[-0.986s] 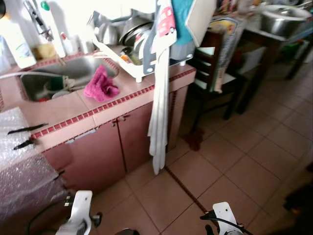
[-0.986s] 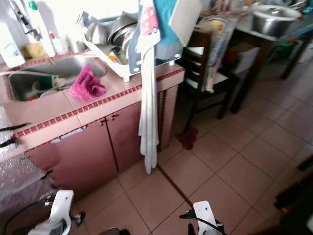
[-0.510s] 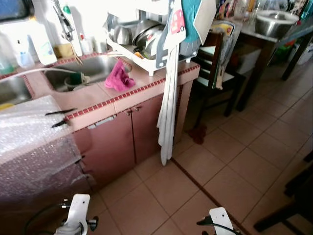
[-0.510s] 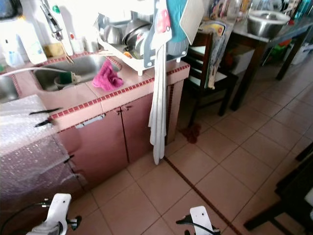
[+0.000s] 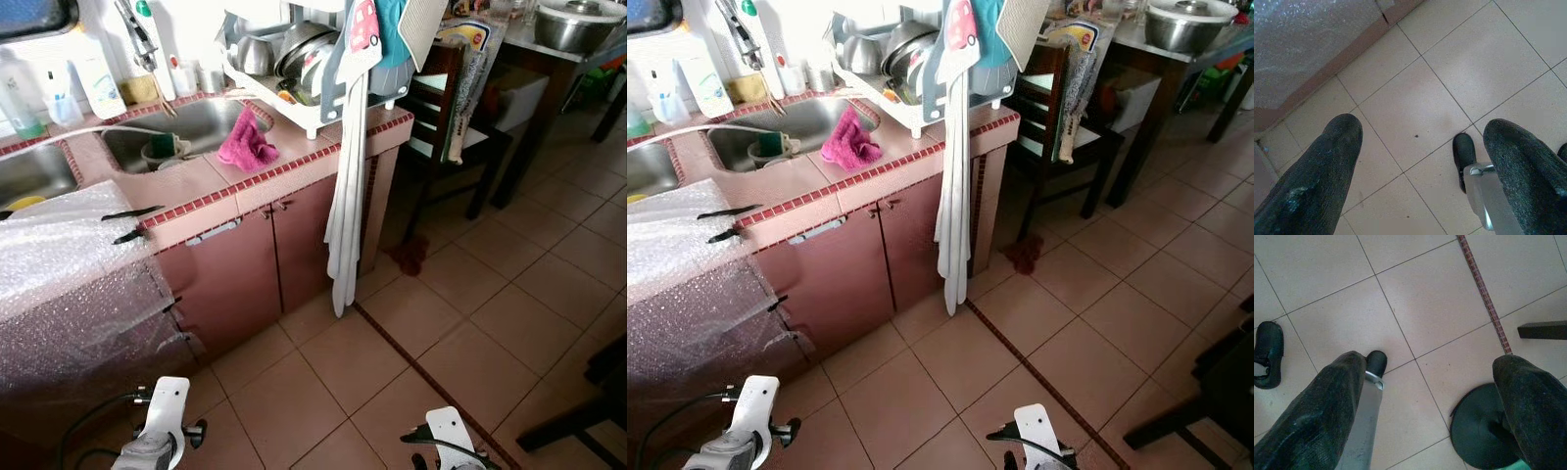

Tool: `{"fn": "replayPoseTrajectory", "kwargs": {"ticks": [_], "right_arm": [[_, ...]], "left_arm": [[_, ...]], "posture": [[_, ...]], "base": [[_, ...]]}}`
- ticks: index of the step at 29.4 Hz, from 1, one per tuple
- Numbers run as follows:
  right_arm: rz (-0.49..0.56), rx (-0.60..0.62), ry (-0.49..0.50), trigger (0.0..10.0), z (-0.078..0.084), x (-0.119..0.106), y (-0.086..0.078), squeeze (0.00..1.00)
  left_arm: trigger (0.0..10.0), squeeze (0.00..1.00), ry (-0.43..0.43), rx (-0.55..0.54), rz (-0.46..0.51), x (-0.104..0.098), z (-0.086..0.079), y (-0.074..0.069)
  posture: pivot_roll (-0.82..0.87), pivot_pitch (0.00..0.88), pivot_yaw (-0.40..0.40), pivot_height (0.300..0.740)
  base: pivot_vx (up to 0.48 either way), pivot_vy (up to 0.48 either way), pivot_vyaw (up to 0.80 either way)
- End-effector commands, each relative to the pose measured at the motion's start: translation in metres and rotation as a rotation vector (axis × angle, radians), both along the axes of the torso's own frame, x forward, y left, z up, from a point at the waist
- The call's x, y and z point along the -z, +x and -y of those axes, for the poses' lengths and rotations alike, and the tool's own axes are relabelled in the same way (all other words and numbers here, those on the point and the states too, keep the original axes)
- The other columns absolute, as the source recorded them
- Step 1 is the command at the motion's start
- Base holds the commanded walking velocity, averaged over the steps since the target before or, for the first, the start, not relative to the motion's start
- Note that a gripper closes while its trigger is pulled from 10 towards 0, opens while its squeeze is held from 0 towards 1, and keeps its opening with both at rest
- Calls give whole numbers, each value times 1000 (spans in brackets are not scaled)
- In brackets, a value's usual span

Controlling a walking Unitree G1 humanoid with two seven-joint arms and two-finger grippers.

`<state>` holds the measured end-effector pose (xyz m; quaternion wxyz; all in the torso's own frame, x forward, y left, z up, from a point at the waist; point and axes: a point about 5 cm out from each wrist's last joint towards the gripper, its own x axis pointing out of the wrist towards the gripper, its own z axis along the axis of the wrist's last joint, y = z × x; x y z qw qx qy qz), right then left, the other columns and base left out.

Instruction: Kitchen organization

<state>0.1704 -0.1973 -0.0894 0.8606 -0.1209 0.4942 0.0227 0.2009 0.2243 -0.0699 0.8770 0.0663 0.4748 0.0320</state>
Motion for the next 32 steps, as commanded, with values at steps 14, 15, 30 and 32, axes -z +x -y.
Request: {"fn": "replayPoseTrajectory", "kwargs": {"ticks": [14,15,30,32], "right_arm": [[5,-20,-4,10000,-1,-1,3,0],[5,-21,-4,10000,-1,-1,3,0],[7,-41,-10,10000,-2,-1,4,0],[7,-42,-10,10000,-2,-2,4,0]], "left_arm": [[10000,0,-6,5,4,-1,-1,2],[10000,0,-6,5,4,-1,-1,2],[10000,0,5,9,13,-3,-4,4],[10000,0,5,9,13,-3,-4,4]], "posture": [[17,0,17,740],[17,0,17,740],[15,0,19,740],[15,0,19,740]], "base": [[0,-462,0],[0,-480,0],[0,-137,0],[0,0,0]]}}
